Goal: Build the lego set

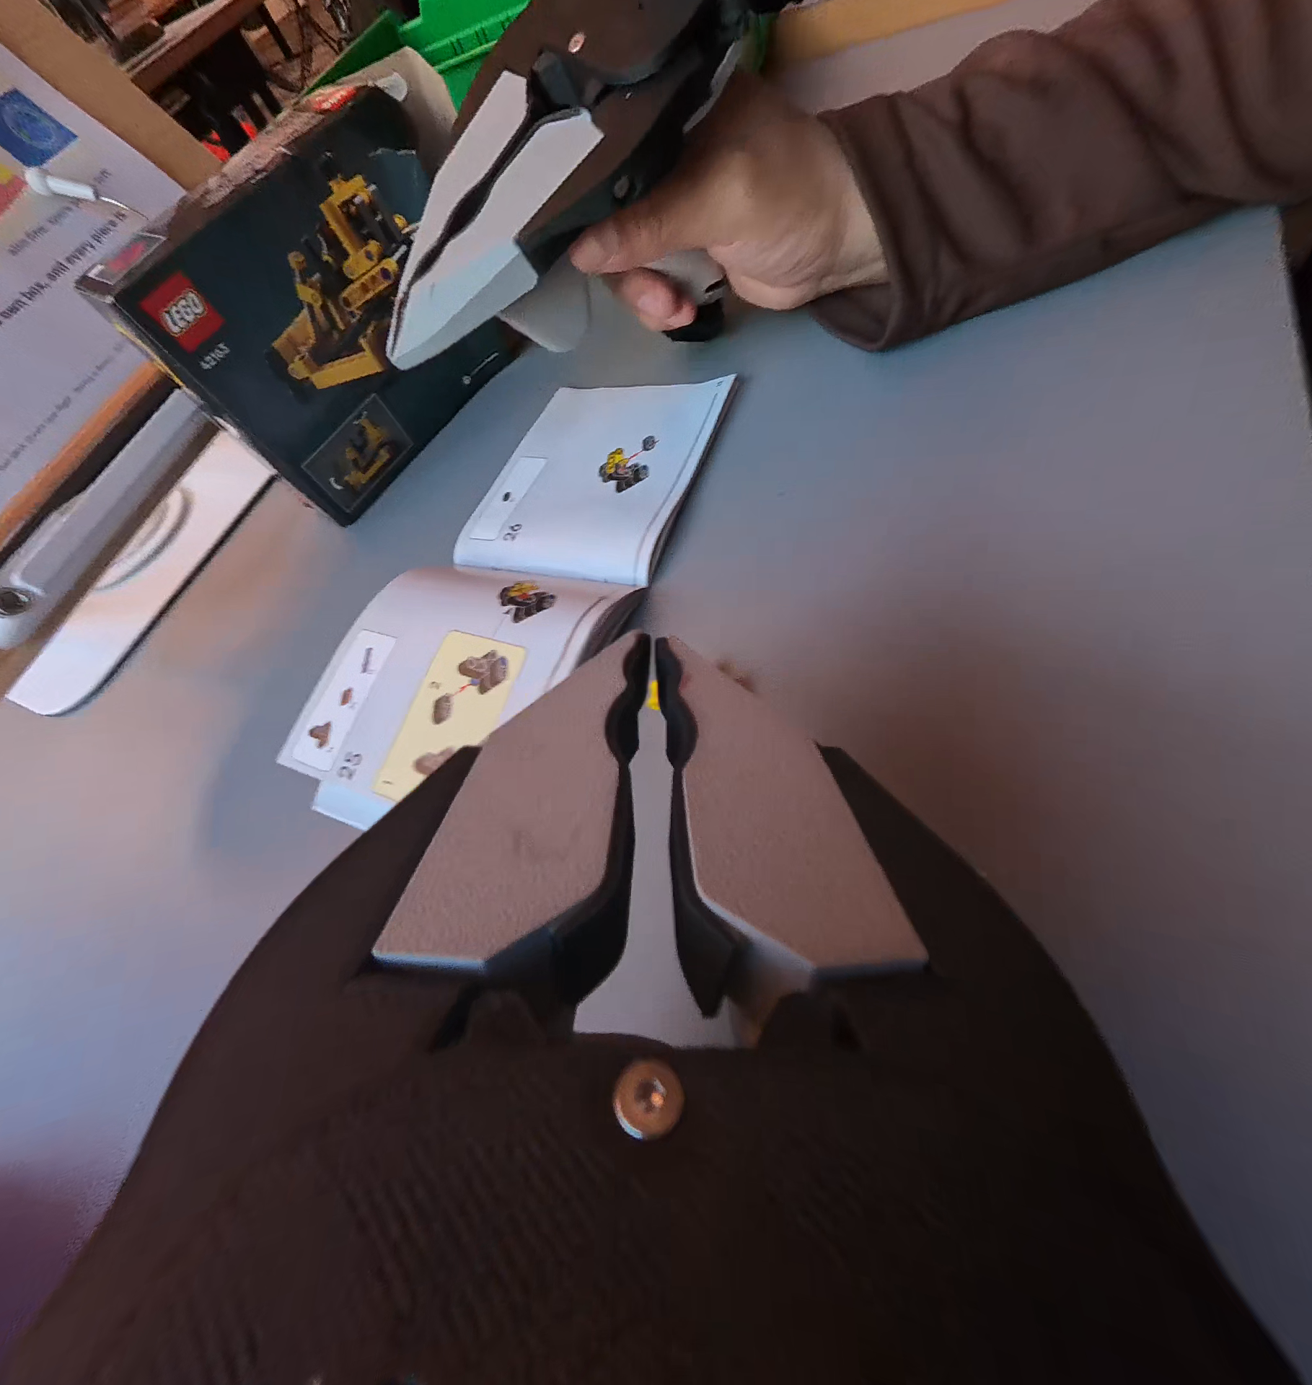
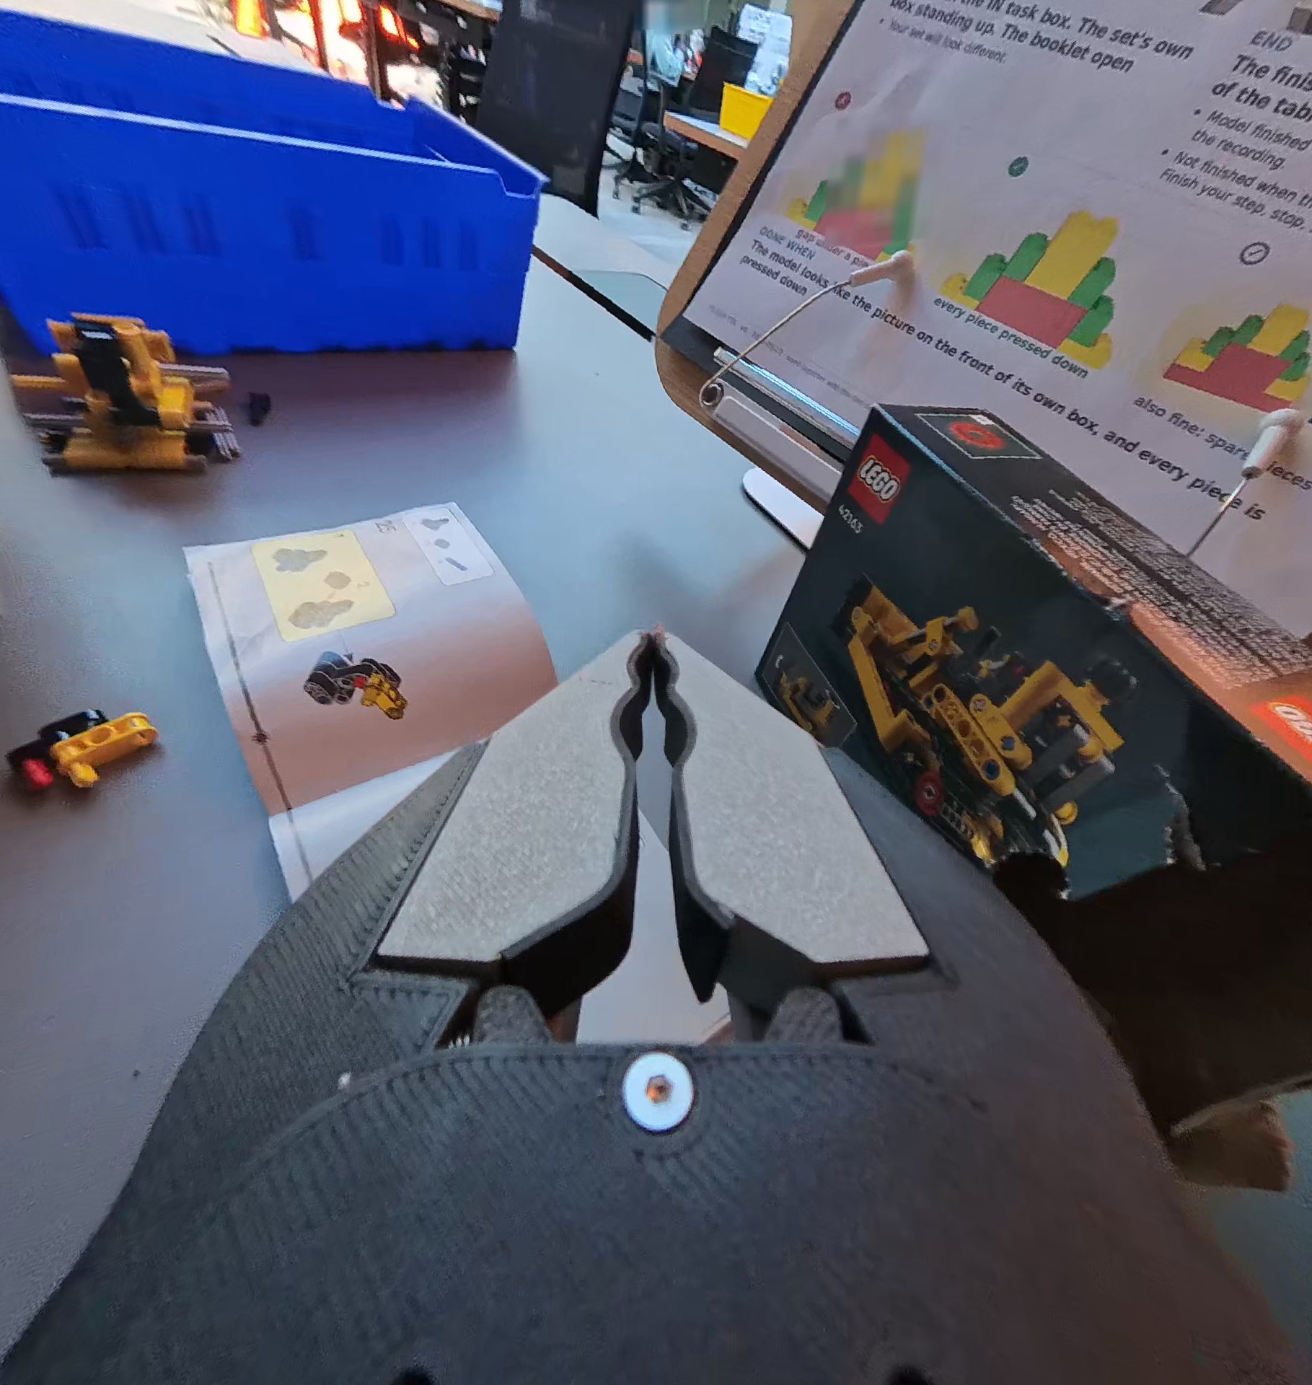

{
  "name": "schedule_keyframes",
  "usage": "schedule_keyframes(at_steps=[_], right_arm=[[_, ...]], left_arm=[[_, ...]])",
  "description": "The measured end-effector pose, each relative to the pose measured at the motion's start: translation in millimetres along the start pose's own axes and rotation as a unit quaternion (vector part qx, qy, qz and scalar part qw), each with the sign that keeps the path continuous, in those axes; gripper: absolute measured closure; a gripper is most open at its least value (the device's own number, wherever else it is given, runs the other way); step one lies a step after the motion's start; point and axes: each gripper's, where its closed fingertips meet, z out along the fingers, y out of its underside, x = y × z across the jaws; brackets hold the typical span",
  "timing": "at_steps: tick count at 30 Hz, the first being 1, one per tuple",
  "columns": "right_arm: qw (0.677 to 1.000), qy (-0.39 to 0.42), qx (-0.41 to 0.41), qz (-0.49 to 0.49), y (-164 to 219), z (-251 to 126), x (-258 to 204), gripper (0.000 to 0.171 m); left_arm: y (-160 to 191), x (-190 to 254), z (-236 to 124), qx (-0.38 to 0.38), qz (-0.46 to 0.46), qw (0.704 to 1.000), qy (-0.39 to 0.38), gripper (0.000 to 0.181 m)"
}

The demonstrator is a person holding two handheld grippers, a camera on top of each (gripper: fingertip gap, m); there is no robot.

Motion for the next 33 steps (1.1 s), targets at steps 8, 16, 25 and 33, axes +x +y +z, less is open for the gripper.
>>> schedule_keyframes(at_steps=[8,16,25,33], right_arm=[[0.999,0.037,-0.02,-0.006,10,-7,10,0.171],[0.997,0.073,-0.017,0.015,12,-13,25,0.163],[0.997,0.06,-0.014,0.045,14,-14,29,0.157],[0.995,0.089,-0.026,0.031,17,-13,34,0.157]], left_arm=[[1,27,-41,0.014,-0.048,0.999,-0.012,0.181],[26,-35,-158,0.046,-0.12,0.981,-0.145,0.175],[106,-127,-261,0.017,-0.226,0.925,-0.304,0.166],[123,-171,-279,0.039,-0.247,0.906,-0.342,0.162]])
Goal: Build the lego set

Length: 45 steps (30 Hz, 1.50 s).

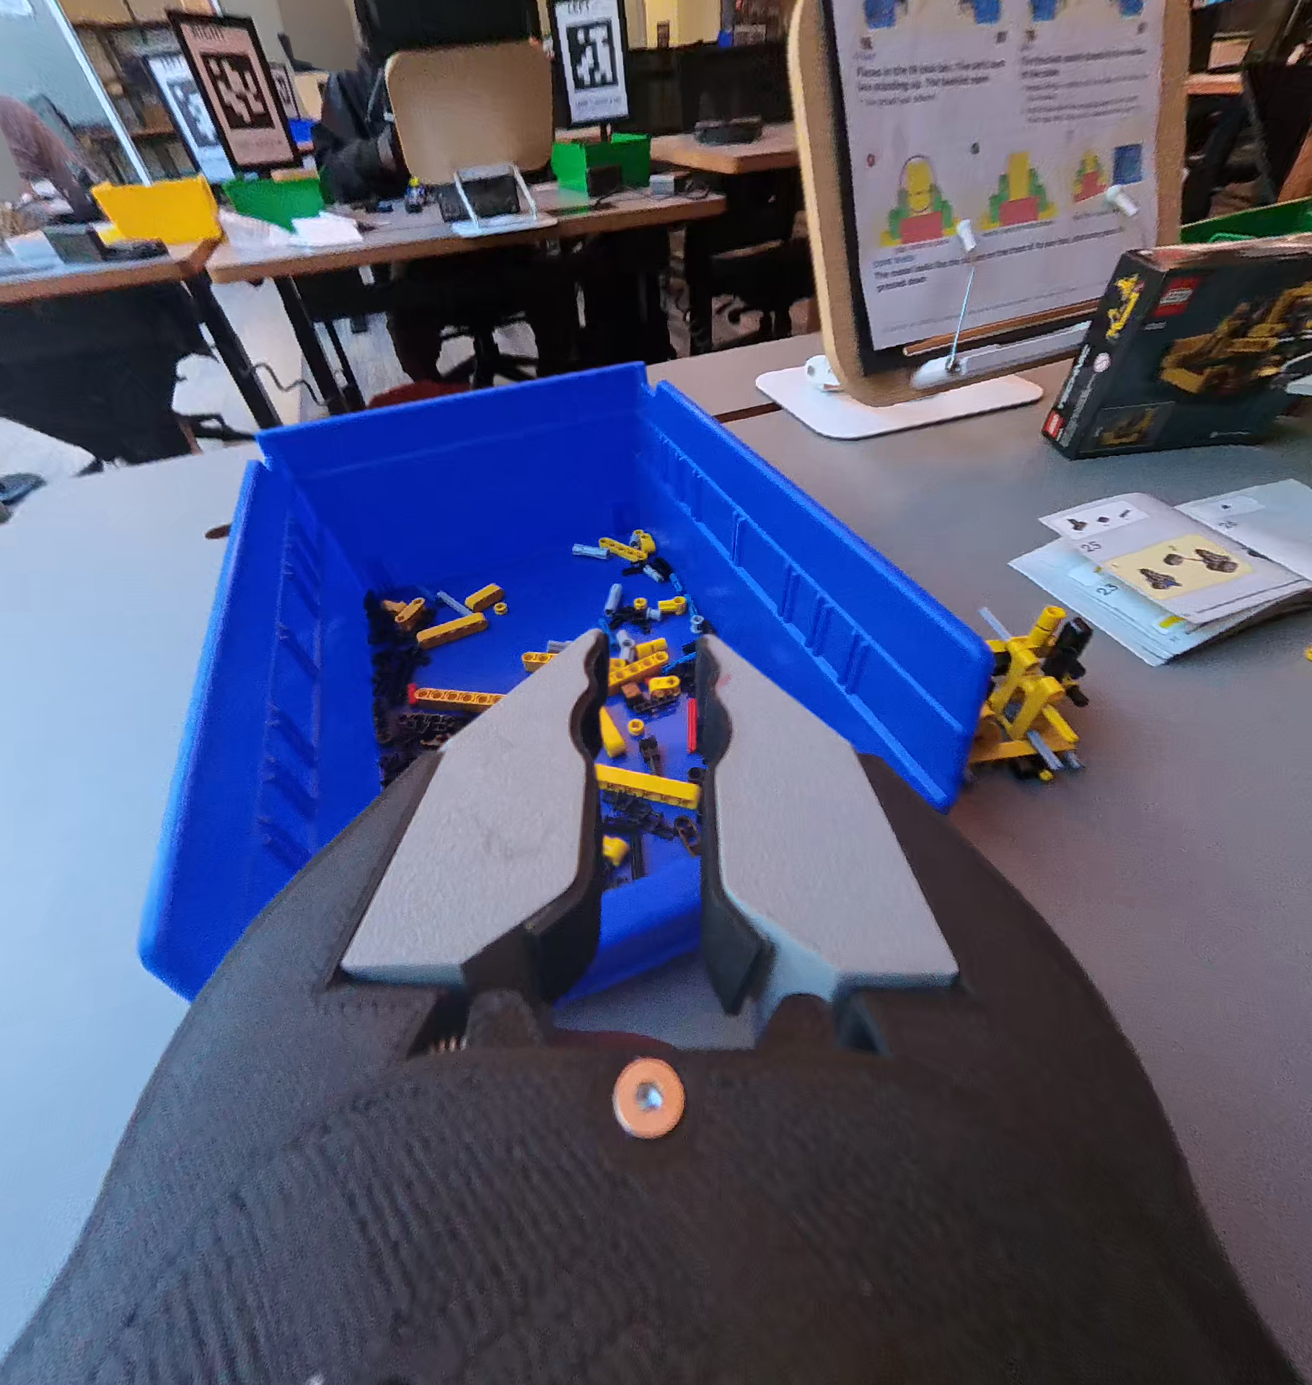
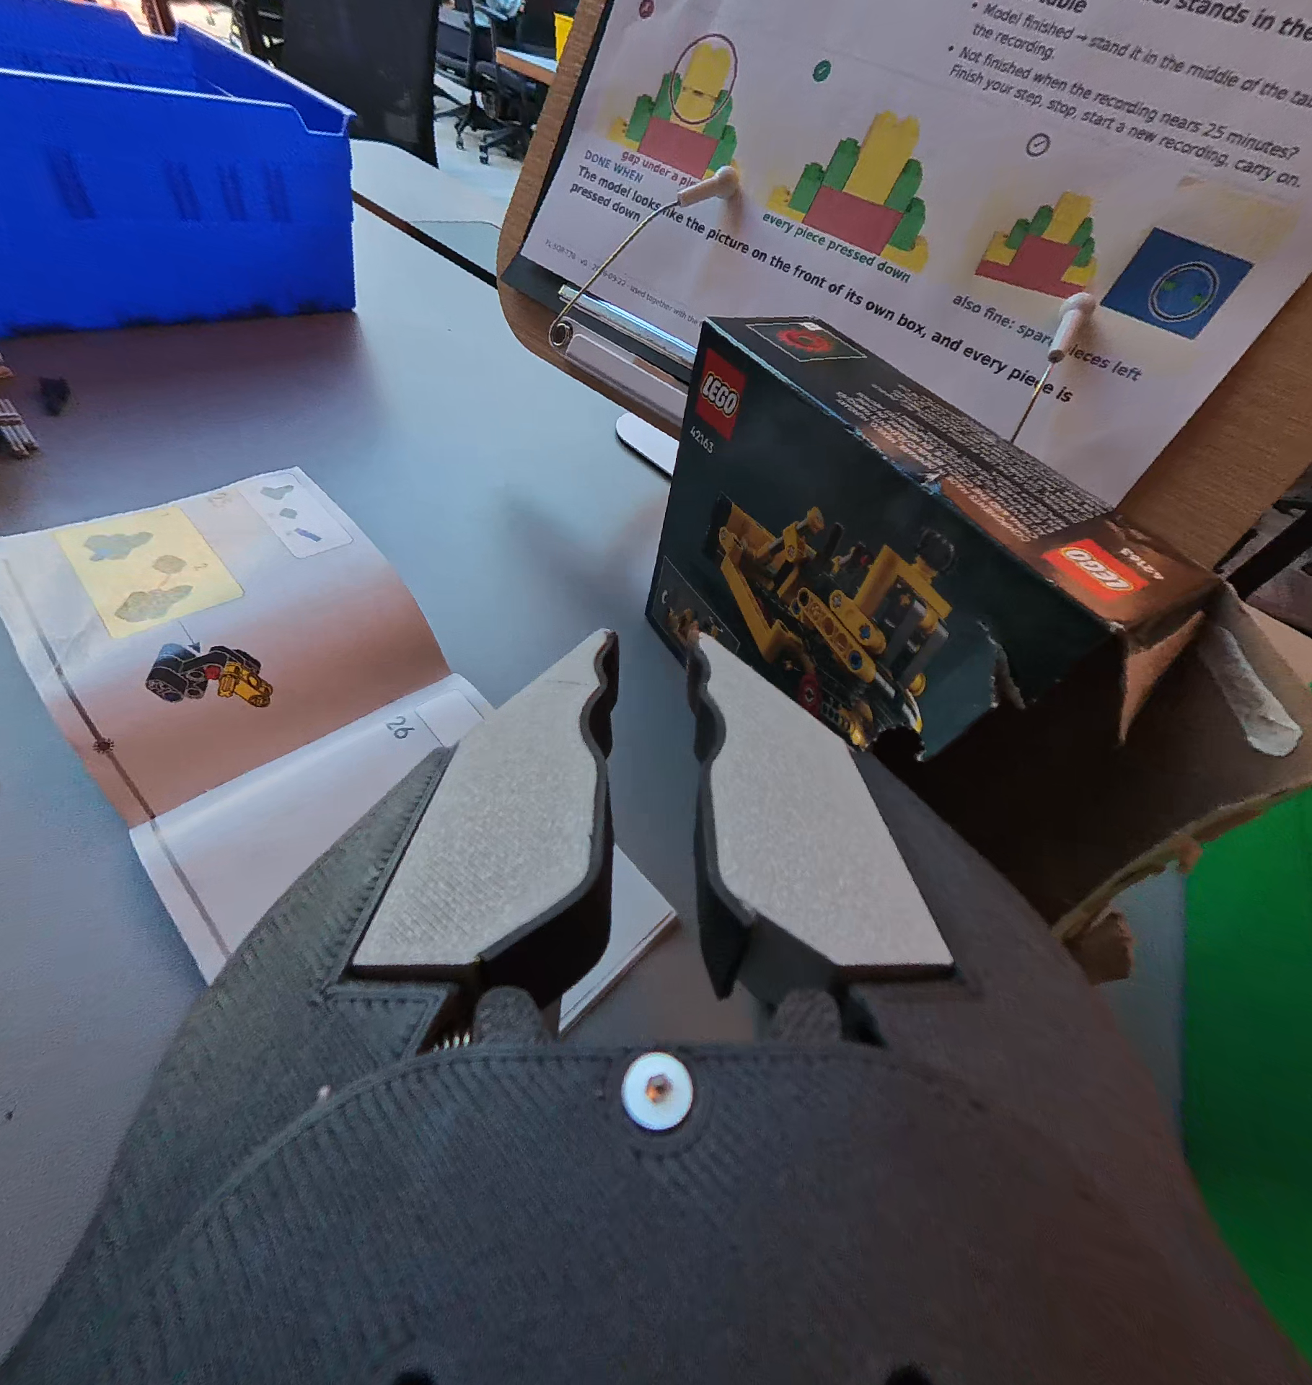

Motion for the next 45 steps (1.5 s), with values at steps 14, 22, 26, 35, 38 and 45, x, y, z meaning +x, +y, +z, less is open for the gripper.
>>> schedule_keyframes(at_steps=[14,22,26,35,38,45], right_arm=[[1.0,0.029,-0.006,-0.006,2,4,13,0.157],[0.999,0.026,-0.017,-0.013,4,8,12,0.165],[0.999,0.031,-0.013,0.002,4,7,16,0.16],[0.999,0.015,-0.021,0.023,7,9,17,0.152],[0.999,0.018,-0.02,0.018,7,9,17,0.153],[1.0,0.013,-0.02,0.011,6,9,14,0.157]], left_arm=[[-52,-17,37,0.059,0.029,0.998,0.008,0.162],[-40,-21,39,0.056,0.044,0.997,-0.012,0.167],[-42,-25,38,0.071,0.037,0.997,-0.017,0.17],[-36,-15,32,0.11,0.011,0.993,0.045,0.176],[-26,-3,36,0.044,-0.012,0.994,0.097,0.166],[45,27,42,-0.266,0.104,0.935,0.208,0.176]])
